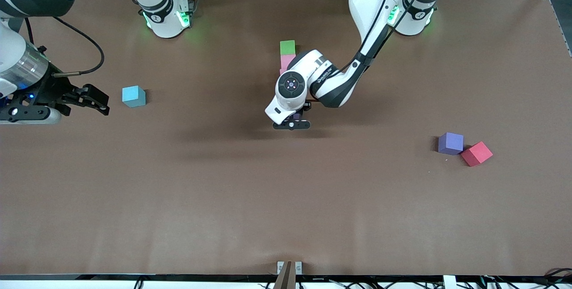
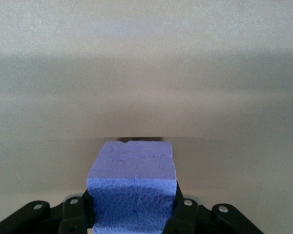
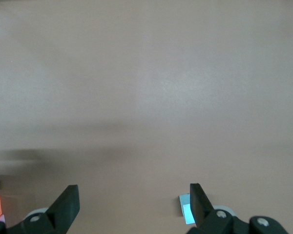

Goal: Arrange blocks into number 1
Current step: 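Place the purple cube after the orange cube with the left gripper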

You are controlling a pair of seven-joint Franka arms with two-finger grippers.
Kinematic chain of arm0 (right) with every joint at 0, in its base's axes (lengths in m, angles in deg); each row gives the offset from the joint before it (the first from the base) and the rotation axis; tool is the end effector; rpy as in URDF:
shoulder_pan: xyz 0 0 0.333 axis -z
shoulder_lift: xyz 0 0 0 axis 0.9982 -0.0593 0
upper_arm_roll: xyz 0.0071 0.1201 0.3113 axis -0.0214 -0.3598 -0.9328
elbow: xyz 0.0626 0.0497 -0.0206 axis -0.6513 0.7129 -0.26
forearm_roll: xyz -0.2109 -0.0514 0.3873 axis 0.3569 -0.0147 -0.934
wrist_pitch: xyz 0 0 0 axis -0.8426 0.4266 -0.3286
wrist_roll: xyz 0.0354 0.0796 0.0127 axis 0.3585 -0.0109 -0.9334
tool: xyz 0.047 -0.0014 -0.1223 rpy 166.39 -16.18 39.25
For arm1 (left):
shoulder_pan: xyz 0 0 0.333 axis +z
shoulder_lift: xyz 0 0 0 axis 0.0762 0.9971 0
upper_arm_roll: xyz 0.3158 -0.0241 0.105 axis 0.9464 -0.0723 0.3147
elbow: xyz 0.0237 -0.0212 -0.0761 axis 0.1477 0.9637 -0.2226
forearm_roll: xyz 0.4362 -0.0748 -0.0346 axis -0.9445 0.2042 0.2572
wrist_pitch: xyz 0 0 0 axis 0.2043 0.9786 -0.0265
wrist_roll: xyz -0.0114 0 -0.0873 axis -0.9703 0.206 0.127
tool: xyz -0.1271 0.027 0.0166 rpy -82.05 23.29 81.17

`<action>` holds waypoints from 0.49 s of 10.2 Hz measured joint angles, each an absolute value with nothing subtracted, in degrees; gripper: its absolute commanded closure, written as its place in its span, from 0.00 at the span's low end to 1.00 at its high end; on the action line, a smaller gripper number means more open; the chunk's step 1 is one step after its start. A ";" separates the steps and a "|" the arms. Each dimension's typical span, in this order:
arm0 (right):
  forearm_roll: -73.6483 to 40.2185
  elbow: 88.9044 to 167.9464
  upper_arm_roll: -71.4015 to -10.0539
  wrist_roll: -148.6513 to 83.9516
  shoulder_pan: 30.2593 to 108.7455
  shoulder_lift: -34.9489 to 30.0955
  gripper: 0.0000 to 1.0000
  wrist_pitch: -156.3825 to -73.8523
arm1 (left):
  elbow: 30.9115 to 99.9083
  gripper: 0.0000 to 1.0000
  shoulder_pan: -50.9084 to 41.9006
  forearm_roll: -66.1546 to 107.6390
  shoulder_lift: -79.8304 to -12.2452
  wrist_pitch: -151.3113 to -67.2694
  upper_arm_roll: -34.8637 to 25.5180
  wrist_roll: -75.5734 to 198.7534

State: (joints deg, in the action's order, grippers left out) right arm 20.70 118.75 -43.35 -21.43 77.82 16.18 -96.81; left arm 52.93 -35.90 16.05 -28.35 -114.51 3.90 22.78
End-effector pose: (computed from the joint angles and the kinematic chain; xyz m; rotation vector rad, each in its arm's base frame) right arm 0.6433 0.0673 0.5839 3.1334 0.0033 0.0845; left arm 0.4866 -0.5638 0.1645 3.1013 0.0004 -0.3478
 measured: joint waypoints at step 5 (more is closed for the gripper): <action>20.70 118.79 -43.43 -21.48 77.82 16.18 0.00 -96.66 | 53.03 1.00 -36.23 16.05 -27.80 -114.51 3.93 22.78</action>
State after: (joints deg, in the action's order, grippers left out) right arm 20.70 118.79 -43.43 -21.48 77.82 16.18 -96.66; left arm 53.03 -36.23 16.05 -27.80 -114.51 3.93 22.78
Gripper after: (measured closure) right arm 0.000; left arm 0.445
